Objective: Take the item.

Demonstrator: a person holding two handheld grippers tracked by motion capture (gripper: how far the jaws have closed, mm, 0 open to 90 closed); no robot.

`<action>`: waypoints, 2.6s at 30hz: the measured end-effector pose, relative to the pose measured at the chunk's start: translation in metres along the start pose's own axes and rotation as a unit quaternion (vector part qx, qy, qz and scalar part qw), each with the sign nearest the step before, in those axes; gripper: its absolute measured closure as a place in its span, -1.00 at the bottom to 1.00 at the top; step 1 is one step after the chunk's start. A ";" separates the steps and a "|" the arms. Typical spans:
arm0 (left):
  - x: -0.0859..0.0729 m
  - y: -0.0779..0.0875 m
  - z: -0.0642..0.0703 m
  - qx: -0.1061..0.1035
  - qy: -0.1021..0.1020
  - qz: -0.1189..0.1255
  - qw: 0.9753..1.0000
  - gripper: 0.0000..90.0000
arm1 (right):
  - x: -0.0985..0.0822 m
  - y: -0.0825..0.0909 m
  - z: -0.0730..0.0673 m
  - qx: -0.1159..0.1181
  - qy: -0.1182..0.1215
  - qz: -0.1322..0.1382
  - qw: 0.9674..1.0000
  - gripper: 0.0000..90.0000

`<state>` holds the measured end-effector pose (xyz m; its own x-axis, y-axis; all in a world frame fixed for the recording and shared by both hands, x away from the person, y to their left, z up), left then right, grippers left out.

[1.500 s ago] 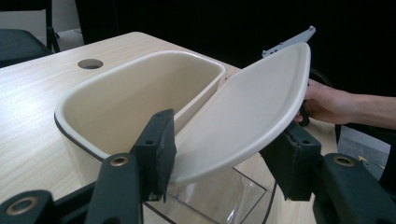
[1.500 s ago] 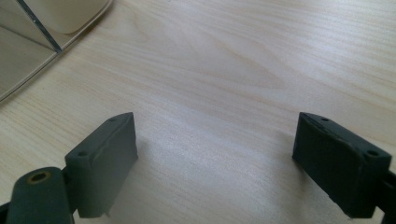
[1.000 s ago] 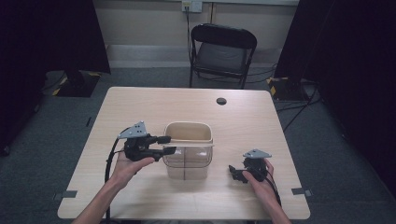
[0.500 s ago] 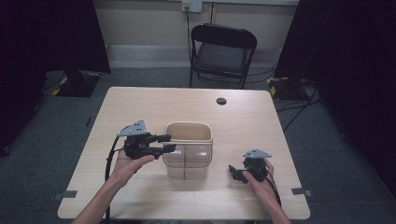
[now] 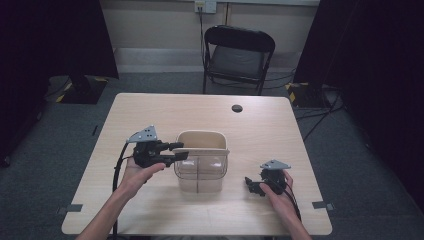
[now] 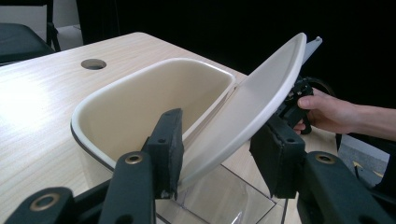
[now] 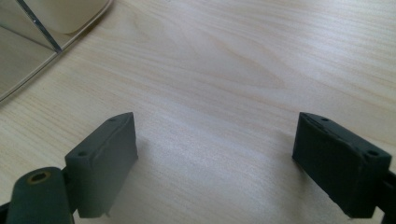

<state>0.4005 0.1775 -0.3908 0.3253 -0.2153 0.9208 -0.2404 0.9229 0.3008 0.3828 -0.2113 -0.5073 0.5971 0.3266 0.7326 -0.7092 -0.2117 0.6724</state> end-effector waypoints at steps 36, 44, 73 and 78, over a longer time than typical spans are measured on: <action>0.007 -0.001 -0.010 0.012 0.021 -0.005 1.000 0.32 | 0.000 0.000 0.000 0.000 0.000 0.000 1.000 -0.71; 0.009 -0.001 -0.012 0.014 0.018 -0.010 1.000 0.35 | 0.000 0.000 0.000 0.000 0.000 0.000 1.000 -0.71; 0.008 -0.002 -0.014 0.015 0.025 -0.003 1.000 0.37 | 0.000 0.000 0.000 0.000 0.000 0.000 1.000 -0.71; 0.008 -0.002 -0.014 0.015 0.024 -0.002 1.000 0.37 | 0.000 0.000 0.000 0.000 0.000 0.000 1.000 -0.71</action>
<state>0.4165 0.1782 -0.3874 0.3705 -0.2024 0.9065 -0.2666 0.9117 0.3125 0.3827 -0.2113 -0.5072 0.5971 0.3267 0.7326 -0.7091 -0.2122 0.6725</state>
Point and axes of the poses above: each handheld gripper's, and its own axes: y roughly backward along the jaws, x roughly out of its top, z roughly to its right, the point moved 1 cm from there along -y, roughly forward along the jaws, and after that the axes turned 8 degrees about -x, right-handed, at the moved point
